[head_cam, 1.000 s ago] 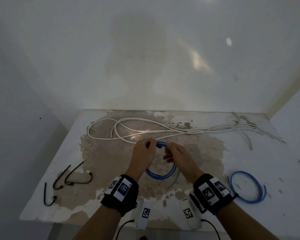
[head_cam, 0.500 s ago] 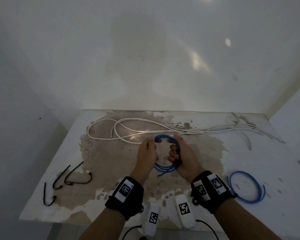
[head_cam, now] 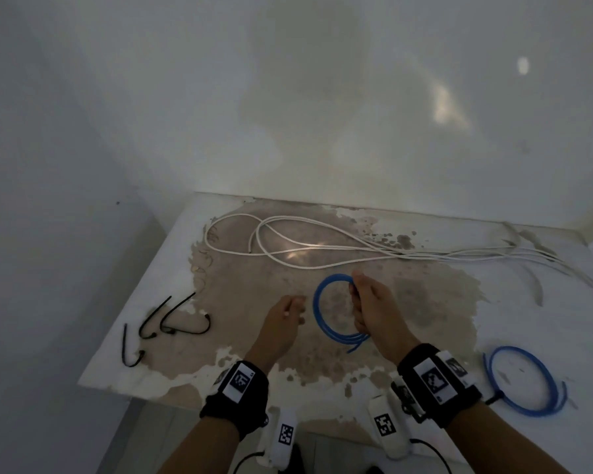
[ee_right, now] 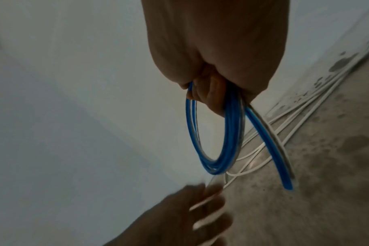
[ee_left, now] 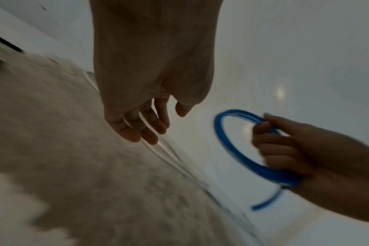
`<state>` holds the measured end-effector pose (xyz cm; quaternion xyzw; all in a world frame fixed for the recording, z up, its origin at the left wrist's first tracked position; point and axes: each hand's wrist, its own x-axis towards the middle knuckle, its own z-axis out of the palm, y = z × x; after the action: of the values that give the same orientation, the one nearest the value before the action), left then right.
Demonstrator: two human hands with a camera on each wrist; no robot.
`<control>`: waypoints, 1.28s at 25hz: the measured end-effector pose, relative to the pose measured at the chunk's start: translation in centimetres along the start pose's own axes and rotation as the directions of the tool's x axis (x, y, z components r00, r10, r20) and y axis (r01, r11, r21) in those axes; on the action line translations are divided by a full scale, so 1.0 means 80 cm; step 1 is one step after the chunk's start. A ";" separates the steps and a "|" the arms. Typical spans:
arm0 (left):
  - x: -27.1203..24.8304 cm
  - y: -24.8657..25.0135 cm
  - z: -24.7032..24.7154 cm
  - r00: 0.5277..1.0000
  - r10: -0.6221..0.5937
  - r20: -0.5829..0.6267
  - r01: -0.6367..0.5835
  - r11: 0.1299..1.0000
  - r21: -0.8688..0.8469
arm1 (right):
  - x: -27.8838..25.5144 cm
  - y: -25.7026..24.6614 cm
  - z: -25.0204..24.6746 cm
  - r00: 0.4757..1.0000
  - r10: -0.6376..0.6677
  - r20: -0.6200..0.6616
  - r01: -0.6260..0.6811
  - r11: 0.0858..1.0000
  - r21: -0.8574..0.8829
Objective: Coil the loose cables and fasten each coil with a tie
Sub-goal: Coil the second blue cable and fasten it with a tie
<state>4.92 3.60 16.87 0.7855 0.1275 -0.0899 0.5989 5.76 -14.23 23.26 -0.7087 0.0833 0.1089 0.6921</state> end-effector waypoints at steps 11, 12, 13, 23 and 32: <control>0.015 -0.172 -0.204 0.968 -0.032 -0.247 0.227 0.520 0.824 | 0.009 0.041 0.012 0.982 0.186 0.016 -0.176 0.953 -0.247; 0.017 -0.171 -0.201 0.972 -0.005 -0.236 0.204 0.526 0.826 | 0.010 0.042 0.013 0.981 0.195 0.011 -0.186 0.951 -0.247; 0.019 -0.169 -0.195 0.974 0.014 -0.226 0.182 0.544 0.819 | 0.011 0.043 0.014 0.979 0.202 0.008 -0.194 0.949 -0.250; 0.032 -0.154 -0.165 0.998 -0.003 -0.069 0.061 0.511 0.857 | 0.017 0.049 0.002 0.973 0.230 0.008 -0.223 0.951 -0.215; 0.038 -0.063 -0.086 0.999 0.009 -0.034 -0.003 0.985 0.171 | 0.011 0.040 -0.015 0.974 0.228 0.006 -0.223 0.959 -0.174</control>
<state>6.17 11.77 13.18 0.8359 0.1273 -0.0849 0.5271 5.80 -15.52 19.97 -0.7501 0.1447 0.2032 0.6125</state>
